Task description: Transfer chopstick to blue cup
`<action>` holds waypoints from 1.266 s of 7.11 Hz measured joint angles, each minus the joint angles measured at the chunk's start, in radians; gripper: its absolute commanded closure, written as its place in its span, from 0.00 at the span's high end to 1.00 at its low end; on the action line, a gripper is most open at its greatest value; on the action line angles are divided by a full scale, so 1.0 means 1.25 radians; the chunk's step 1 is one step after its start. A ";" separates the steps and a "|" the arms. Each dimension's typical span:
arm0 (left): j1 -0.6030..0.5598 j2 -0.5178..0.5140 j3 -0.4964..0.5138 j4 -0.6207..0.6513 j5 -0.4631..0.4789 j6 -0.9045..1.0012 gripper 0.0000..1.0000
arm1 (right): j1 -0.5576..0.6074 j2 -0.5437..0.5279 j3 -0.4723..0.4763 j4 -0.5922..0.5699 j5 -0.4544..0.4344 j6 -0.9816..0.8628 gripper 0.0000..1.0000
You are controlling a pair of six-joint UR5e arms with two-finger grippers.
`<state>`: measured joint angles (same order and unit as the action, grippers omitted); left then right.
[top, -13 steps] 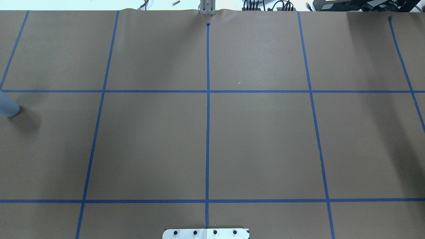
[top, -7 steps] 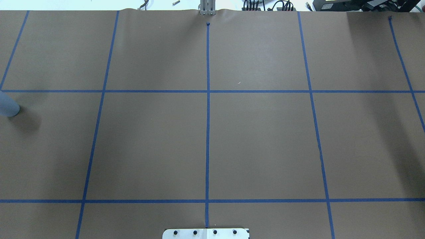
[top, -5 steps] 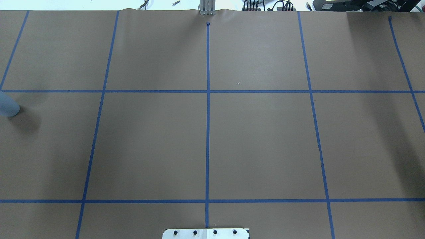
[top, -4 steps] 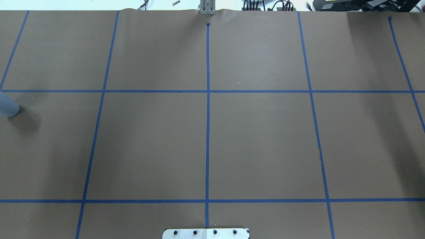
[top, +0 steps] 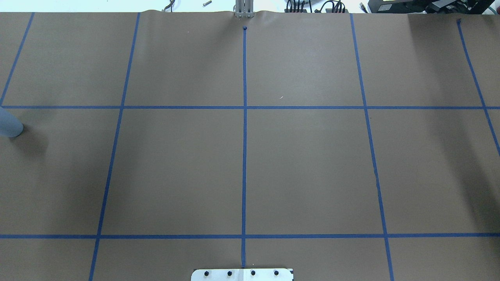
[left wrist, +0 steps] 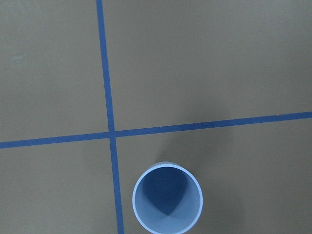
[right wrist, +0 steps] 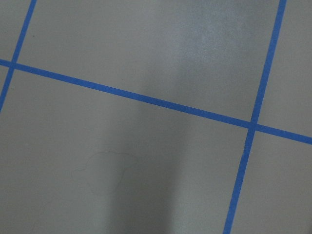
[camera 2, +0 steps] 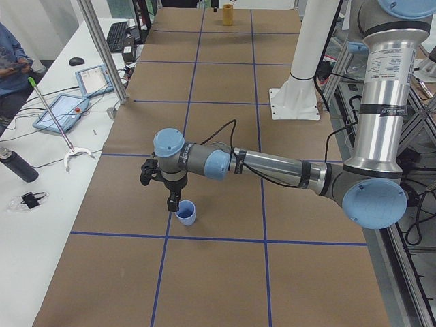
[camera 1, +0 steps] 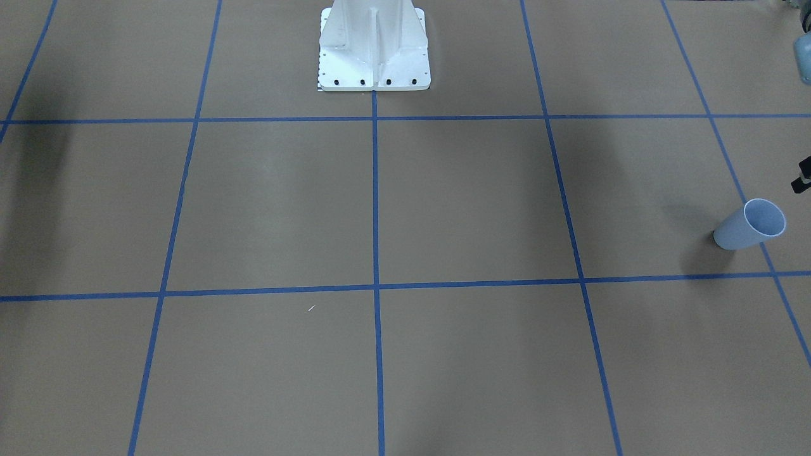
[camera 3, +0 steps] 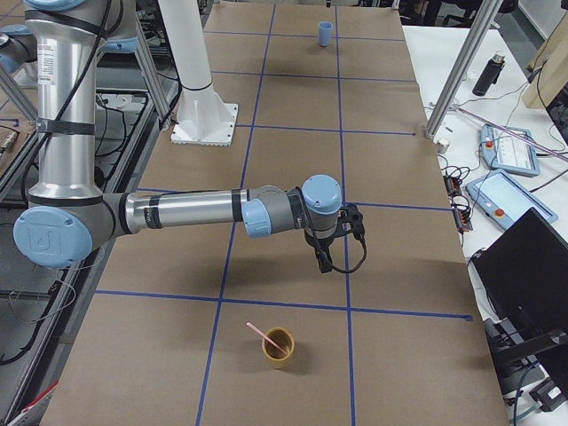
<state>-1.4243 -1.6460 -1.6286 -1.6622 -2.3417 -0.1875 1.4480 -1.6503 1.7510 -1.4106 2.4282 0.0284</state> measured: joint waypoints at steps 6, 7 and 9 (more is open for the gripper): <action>0.070 -0.009 0.192 -0.262 -0.016 -0.132 0.97 | -0.014 0.002 0.003 0.001 0.001 0.016 1.00; 0.070 0.001 0.187 -0.265 -0.030 -0.131 0.94 | -0.019 0.002 0.002 0.001 0.001 0.017 1.00; 0.071 0.017 0.195 -0.283 -0.036 -0.131 0.63 | -0.028 0.003 -0.001 0.001 0.001 0.017 1.00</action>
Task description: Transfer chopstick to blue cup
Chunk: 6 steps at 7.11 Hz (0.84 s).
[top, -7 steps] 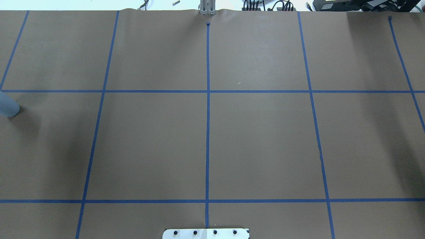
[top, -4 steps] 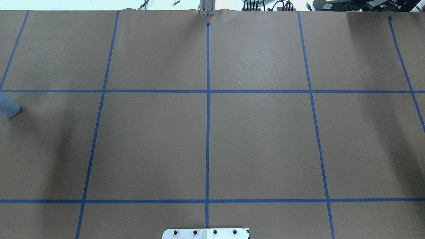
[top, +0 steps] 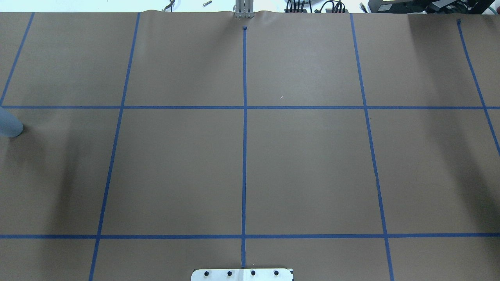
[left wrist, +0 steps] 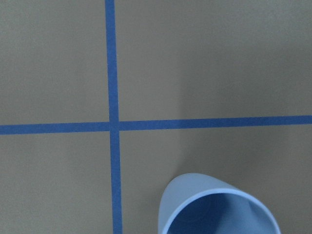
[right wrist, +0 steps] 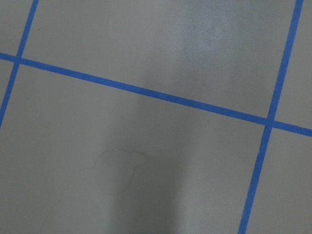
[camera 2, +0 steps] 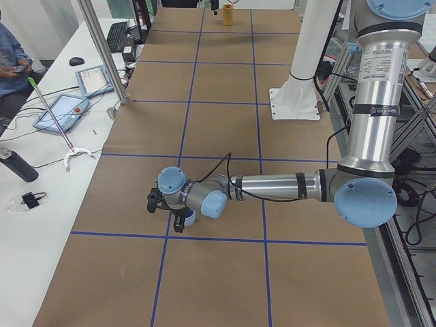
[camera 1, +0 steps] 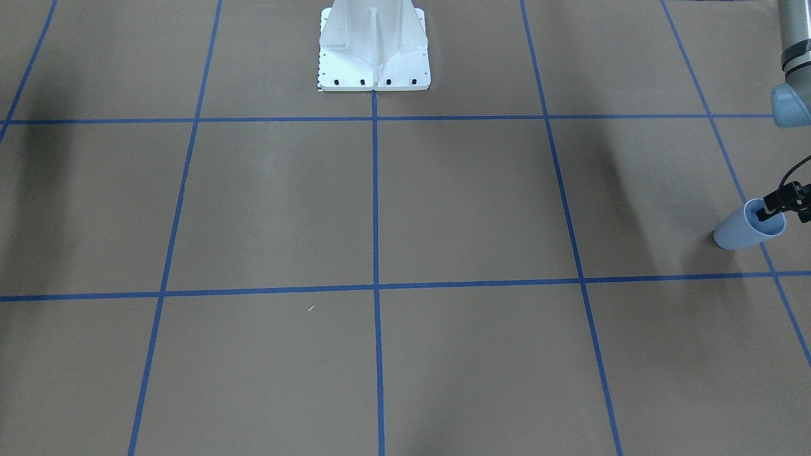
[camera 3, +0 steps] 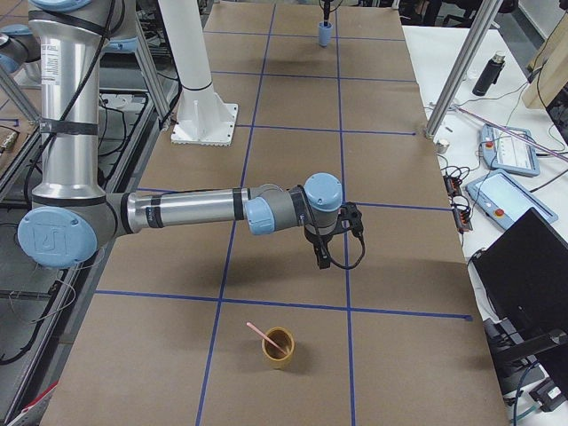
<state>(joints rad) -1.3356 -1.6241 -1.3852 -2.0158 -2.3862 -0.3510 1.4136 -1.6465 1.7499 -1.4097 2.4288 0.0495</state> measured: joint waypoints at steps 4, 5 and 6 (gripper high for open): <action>0.006 -0.004 0.006 -0.009 -0.002 -0.036 0.00 | -0.005 0.002 -0.003 0.000 -0.002 0.000 1.00; 0.012 -0.007 -0.003 -0.007 -0.007 -0.047 0.00 | -0.005 0.002 -0.002 0.000 -0.002 0.001 1.00; 0.014 -0.022 -0.030 0.006 -0.037 -0.085 0.00 | -0.005 0.003 -0.001 0.000 -0.001 0.001 1.00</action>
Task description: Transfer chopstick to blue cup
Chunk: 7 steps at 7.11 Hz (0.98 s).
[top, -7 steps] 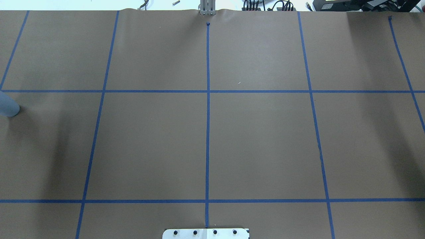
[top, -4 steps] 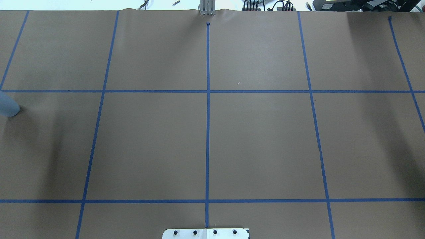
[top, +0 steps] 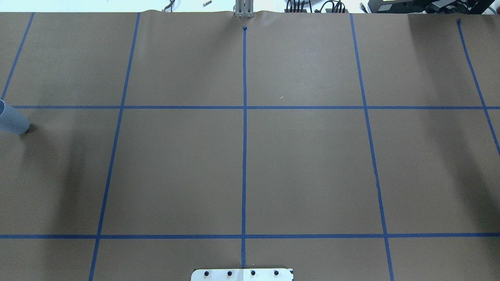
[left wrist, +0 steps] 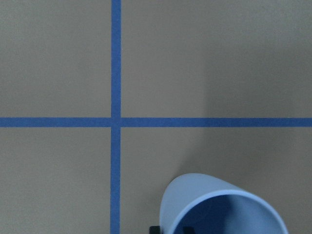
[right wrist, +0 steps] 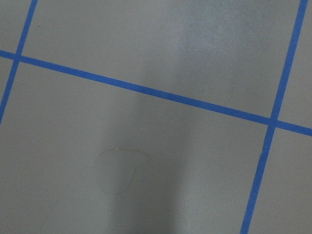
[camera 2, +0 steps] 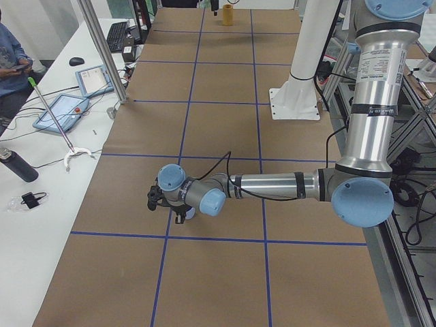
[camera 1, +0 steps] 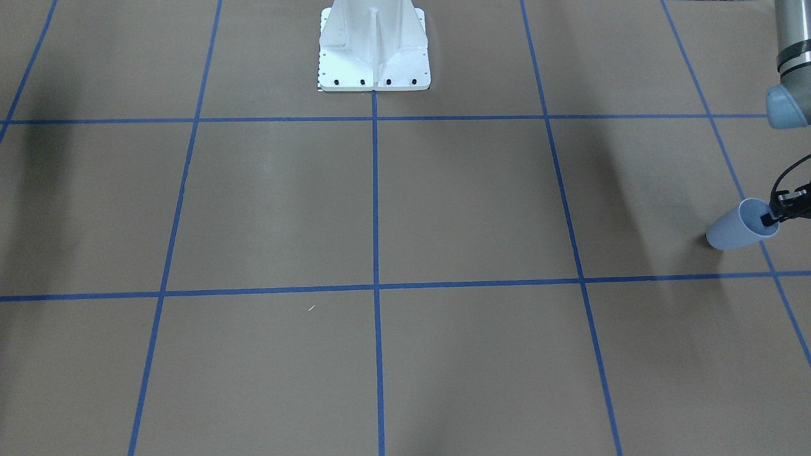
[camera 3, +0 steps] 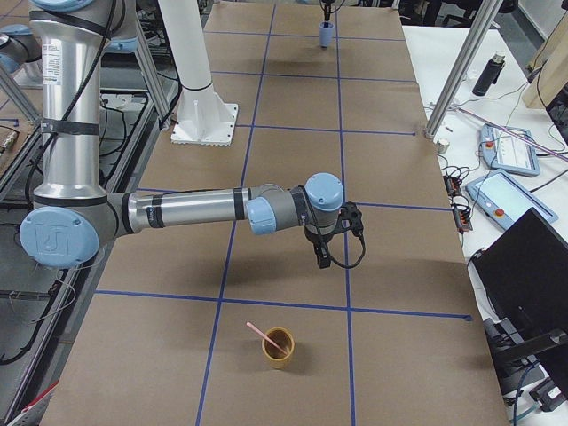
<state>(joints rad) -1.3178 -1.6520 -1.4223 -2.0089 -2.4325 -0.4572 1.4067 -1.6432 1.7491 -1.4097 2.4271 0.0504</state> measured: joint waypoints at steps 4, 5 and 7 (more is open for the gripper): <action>0.160 -0.220 -0.154 0.031 -0.057 -0.529 0.00 | 0.000 0.000 0.000 0.000 0.000 0.000 1.00; 0.247 -0.291 -0.175 0.037 0.002 -0.663 0.00 | 0.000 0.000 0.000 0.000 0.000 0.000 1.00; 0.435 -0.474 -0.190 0.196 0.205 -0.809 0.00 | 0.000 -0.002 -0.001 -0.001 0.000 0.000 1.00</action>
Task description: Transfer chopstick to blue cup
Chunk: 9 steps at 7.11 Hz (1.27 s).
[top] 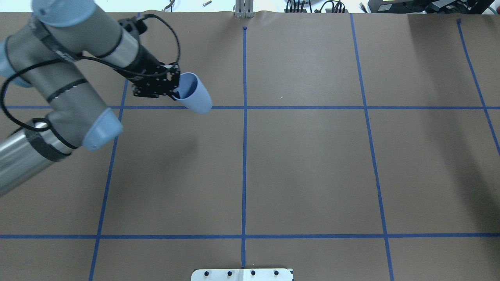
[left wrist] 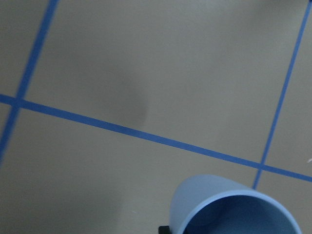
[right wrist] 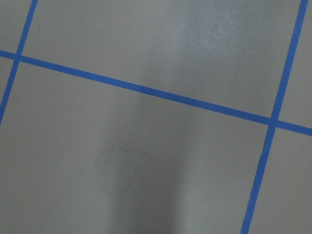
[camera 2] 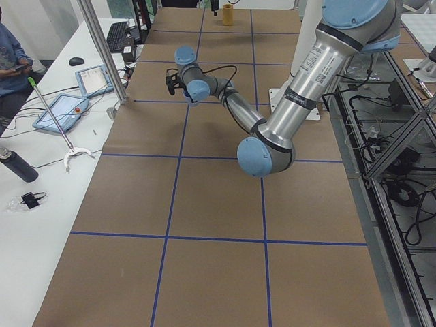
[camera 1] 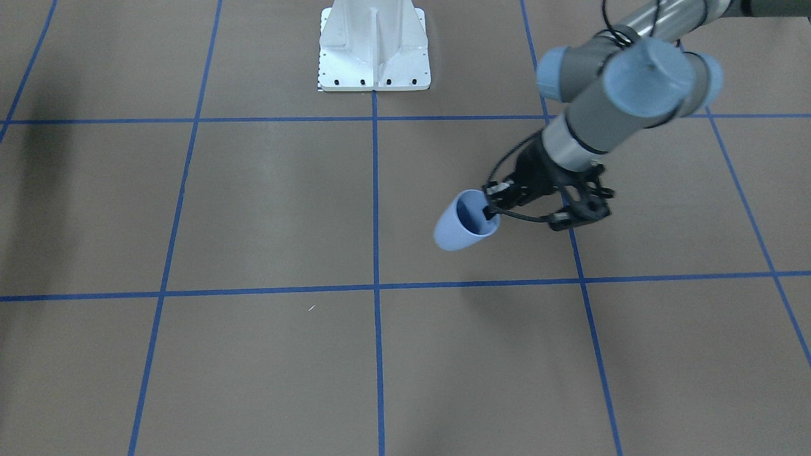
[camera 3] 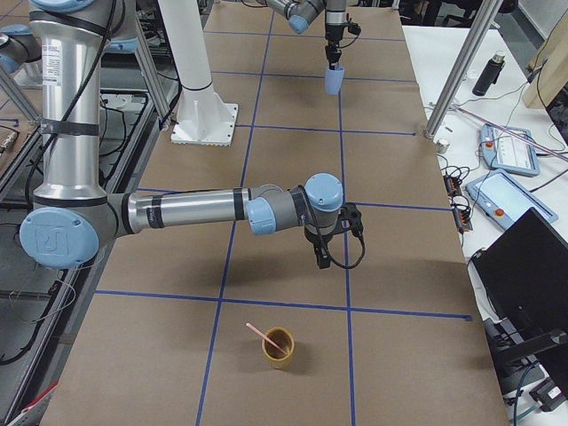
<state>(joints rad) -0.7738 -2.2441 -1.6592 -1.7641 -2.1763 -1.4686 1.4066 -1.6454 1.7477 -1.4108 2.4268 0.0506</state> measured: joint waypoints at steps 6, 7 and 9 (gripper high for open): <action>0.228 -0.103 0.008 0.168 0.261 -0.037 0.43 | -0.001 -0.005 0.002 0.030 0.003 0.046 1.00; 0.234 -0.102 0.009 0.169 0.268 -0.037 0.57 | -0.002 -0.005 0.002 0.033 0.003 0.050 1.00; 0.243 -0.095 0.006 0.166 0.276 -0.038 0.98 | -0.003 -0.005 -0.001 0.035 0.003 0.052 1.00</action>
<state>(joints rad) -0.4700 -2.3633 -1.6513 -1.5561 -1.8308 -1.5155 1.4032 -1.6518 1.7468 -1.3670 2.4300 0.1158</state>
